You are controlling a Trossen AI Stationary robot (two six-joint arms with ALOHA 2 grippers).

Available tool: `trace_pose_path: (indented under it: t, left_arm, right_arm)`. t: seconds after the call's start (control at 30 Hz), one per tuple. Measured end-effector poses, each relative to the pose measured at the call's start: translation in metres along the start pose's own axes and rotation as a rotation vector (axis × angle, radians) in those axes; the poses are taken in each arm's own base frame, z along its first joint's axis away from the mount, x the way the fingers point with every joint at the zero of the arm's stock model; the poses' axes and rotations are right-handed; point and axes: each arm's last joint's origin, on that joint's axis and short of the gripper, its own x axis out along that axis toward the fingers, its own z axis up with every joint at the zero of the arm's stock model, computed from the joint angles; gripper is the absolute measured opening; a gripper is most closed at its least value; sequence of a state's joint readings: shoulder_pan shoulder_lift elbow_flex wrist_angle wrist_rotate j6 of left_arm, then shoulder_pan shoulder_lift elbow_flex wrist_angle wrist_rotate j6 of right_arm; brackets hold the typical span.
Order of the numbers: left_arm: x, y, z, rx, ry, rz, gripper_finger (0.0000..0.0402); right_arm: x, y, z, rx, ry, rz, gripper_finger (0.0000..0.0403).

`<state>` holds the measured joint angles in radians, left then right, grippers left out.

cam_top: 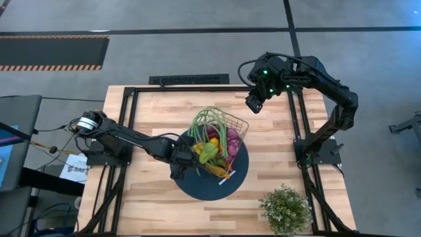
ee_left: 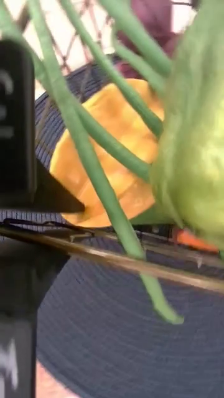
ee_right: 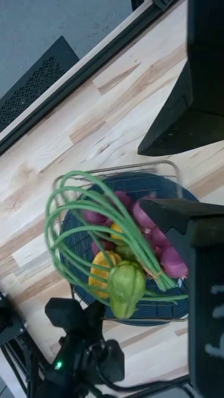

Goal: Build produce basket
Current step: Move the basket to the center

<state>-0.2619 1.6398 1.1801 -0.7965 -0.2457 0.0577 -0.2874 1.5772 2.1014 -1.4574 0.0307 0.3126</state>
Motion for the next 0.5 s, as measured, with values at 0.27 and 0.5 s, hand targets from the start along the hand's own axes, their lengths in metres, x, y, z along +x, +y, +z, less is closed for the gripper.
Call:
trace_pose_path:
  t: [0.27,0.5]
  left_arm:
    - [-0.028,0.01,0.008,0.009,-0.045,0.017,0.0003]
    - [-0.042,0.008,0.02,-0.046,-0.115,-0.074,0.0]
  right_arm:
    - [0.0,0.0,0.0,0.0,0.0,0.0,0.014]
    - [0.0,0.0,0.0,0.001,0.0,0.0,0.014]
